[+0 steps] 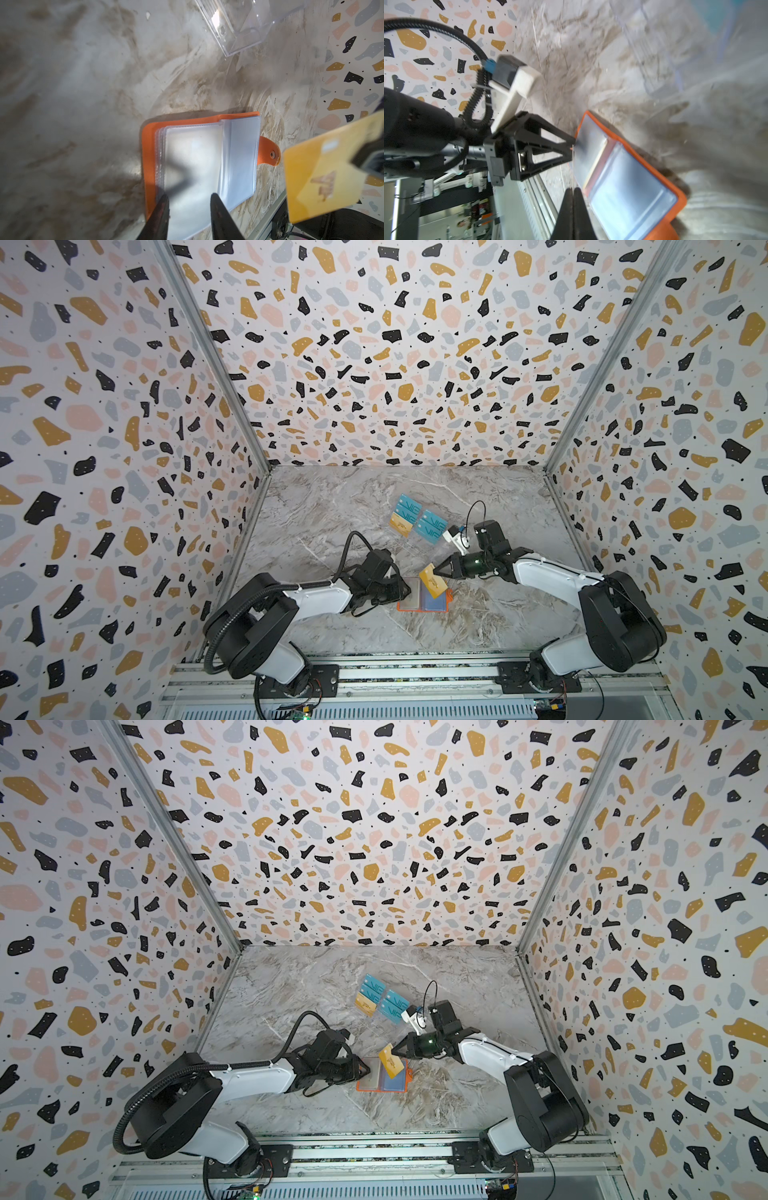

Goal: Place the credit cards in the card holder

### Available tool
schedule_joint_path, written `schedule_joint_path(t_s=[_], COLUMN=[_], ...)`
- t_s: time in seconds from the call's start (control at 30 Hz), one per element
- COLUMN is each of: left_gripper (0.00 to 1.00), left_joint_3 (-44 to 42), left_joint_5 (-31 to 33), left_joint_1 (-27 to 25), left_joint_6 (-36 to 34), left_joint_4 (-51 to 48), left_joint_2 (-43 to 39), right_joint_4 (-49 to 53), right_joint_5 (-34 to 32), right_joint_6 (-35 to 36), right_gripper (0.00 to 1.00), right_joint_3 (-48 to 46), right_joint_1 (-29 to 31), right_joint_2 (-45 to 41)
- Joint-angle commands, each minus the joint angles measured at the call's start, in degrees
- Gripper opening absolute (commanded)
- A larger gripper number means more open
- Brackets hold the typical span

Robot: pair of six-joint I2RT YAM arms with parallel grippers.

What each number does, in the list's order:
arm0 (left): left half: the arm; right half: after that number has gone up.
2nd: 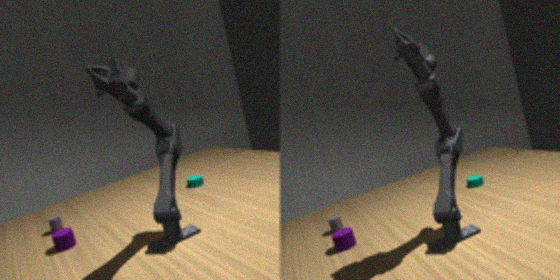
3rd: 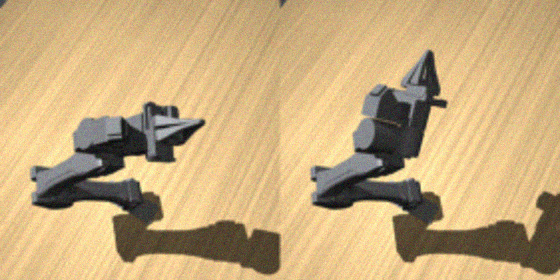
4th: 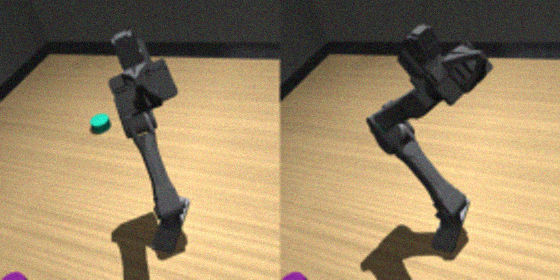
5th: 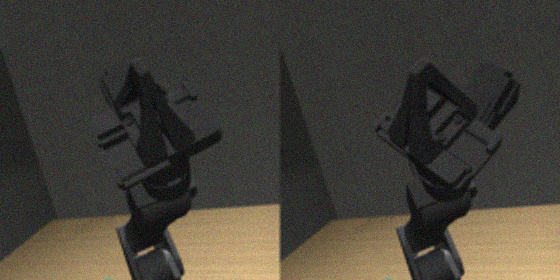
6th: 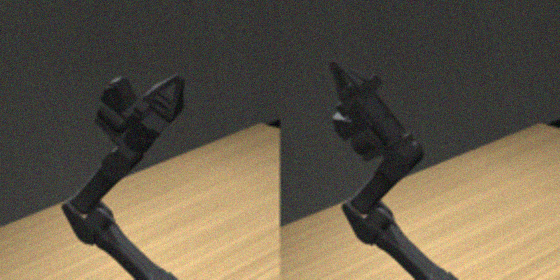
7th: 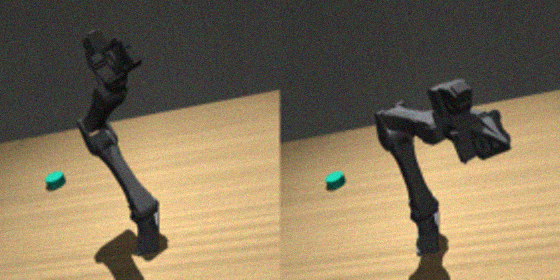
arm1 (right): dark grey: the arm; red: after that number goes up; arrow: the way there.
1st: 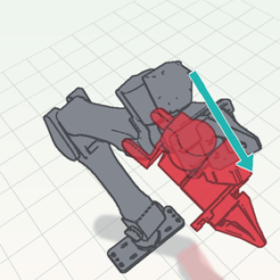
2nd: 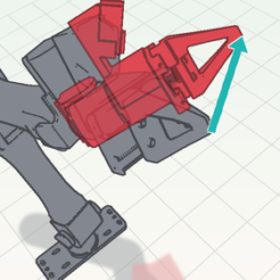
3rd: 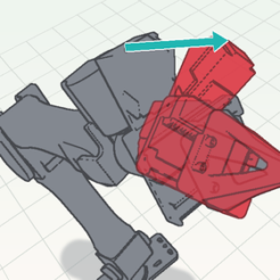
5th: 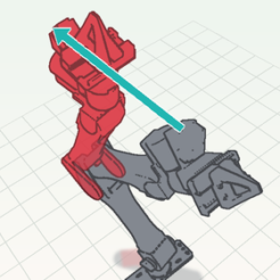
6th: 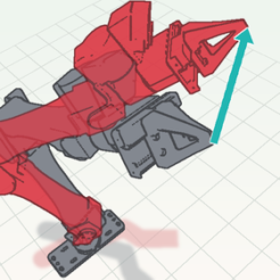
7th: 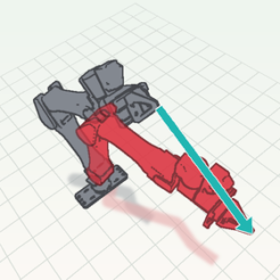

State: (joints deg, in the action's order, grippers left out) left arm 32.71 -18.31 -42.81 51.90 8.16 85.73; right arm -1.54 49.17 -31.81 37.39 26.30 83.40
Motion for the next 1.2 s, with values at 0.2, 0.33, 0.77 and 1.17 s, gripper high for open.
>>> schedule_joint_path(t_s=[0.2,0.33,0.77,1.17], left_gripper=[0.35,0.35,0.35,0.35], left_joint_3=[-1.2,-1.2,-1.3,-1.3], left_joint_5=[0.7,0.7,0.4,0.1], left_joint_1=[0.2,0.2,0.2,0.2], left_joint_6=[0.5,0.7,0.8,0.8], left_joint_4=[-0.8,-0.7,-0.6,-0.2], left_joint_2=[0.3,0.3,0.0,0.2], right_joint_4=[-14.5,-14.3,-14.2,-15.8], right_joint_5=[5.6,4.7,1.9,-0.2], right_joint_6=[-11.2,-11.2,-10.5,-10.7], right_gripper=[0.00,0.00,0.00,0.00], right_joint_3=[-7.3,-8.1,-8.3,-8.1], right_joint_1=[-0.2,-0.2,-0.2,0.0], right_joint_2=[0.3,1.1,3.8,6.0])
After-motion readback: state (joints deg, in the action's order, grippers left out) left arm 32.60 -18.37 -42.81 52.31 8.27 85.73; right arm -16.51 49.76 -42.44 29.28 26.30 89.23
